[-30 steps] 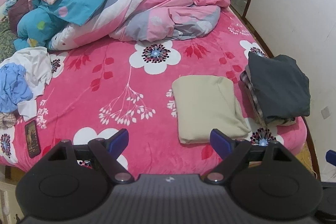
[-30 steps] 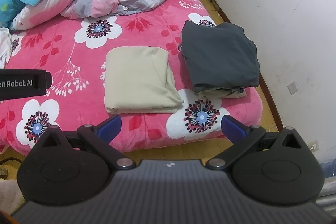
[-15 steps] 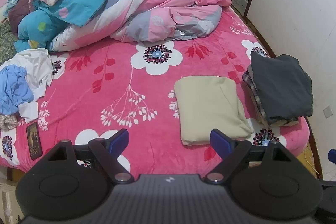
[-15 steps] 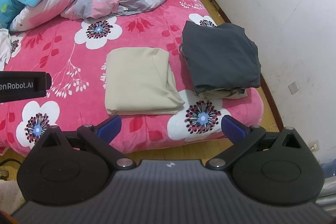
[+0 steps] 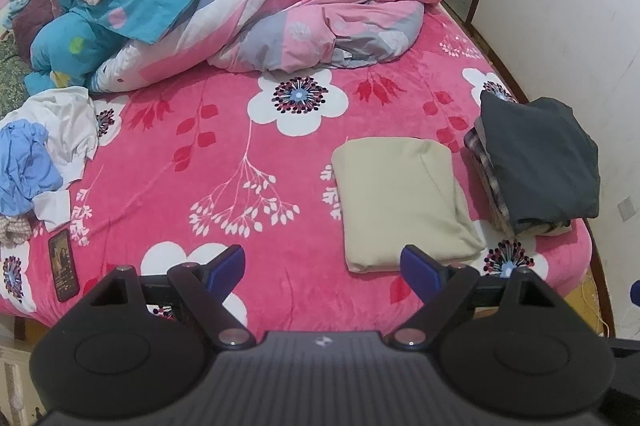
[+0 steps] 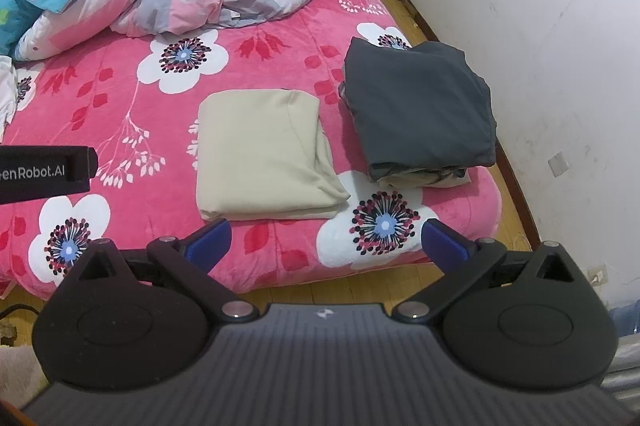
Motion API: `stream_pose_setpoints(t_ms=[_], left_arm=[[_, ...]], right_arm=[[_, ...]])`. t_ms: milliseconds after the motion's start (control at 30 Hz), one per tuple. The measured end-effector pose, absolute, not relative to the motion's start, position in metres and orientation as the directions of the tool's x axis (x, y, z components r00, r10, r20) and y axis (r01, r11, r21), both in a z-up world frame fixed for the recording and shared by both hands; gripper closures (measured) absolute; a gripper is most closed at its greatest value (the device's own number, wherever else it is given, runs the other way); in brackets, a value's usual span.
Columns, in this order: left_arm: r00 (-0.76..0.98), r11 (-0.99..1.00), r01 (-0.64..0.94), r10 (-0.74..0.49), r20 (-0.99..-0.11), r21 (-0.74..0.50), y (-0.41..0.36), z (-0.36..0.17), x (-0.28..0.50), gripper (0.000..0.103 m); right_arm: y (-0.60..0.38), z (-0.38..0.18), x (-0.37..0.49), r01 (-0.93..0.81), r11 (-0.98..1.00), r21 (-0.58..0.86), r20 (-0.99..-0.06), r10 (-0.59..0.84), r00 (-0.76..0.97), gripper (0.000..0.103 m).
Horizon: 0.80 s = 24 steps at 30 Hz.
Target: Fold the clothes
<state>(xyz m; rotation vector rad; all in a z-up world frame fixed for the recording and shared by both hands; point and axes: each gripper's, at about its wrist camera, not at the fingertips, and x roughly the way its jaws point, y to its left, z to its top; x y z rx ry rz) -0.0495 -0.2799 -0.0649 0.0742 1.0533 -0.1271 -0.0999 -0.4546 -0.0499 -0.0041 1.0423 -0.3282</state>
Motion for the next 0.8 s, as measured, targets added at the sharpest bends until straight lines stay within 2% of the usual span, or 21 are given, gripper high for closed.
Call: stream_pose_setpoints(t_ms=[800], left_arm=[[0.472, 0.991, 0.134, -0.047, -0.880, 0.019, -0.2830, -0.0693, -0.0430, 0.017]], right_arm=[[-0.4578, -0.0538, -0.0958, 0.274, 0.950, -0.147, -0.859, -0.260, 0.441, 0.001]])
